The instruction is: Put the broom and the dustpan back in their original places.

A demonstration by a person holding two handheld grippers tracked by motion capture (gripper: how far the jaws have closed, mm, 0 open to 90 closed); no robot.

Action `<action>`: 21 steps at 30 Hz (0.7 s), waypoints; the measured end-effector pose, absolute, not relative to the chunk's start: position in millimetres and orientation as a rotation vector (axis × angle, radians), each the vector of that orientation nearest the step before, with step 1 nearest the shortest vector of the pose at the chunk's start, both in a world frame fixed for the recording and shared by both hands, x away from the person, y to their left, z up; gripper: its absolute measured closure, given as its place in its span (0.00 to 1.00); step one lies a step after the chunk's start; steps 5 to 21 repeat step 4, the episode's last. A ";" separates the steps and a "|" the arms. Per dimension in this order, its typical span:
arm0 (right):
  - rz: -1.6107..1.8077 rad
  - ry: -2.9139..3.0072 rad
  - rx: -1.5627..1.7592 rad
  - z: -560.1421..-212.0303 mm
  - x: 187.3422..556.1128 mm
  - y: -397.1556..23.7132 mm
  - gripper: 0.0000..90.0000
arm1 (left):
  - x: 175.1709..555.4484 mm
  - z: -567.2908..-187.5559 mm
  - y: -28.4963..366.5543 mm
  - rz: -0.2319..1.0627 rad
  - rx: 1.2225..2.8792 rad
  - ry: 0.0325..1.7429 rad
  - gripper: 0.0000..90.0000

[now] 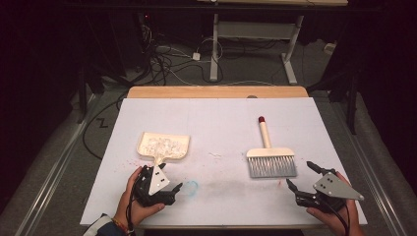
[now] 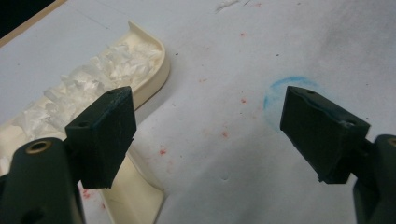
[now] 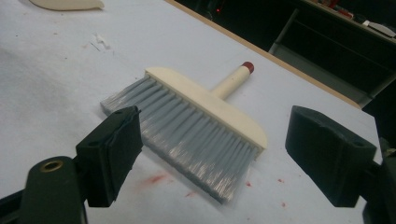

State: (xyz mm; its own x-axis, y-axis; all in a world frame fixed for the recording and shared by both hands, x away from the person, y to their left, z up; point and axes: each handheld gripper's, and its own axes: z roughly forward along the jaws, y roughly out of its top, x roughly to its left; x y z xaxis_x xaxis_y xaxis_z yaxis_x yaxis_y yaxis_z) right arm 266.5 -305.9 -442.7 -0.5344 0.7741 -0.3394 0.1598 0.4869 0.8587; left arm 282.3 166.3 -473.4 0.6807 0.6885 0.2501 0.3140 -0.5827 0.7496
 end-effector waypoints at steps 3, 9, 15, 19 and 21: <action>1.041 1.979 0.776 -442.7 267.2 -306.7 0.21 | 283.0 -473.0 166.6 0.697 2.198 0.769 0.20; 1.039 1.980 0.778 -442.5 267.3 -307.0 0.21 | 283.4 -473.0 166.4 0.695 2.196 0.771 0.20; 1.039 1.980 0.778 -442.5 267.3 -307.0 0.21 | 283.4 -473.0 166.4 0.695 2.196 0.771 0.20; 1.039 1.980 0.778 -442.5 267.3 -307.0 0.21 | 283.4 -473.0 166.4 0.695 2.196 0.771 0.20; 1.039 1.980 0.778 -442.5 267.3 -307.0 0.21 | 283.4 -473.0 166.4 0.695 2.196 0.771 0.20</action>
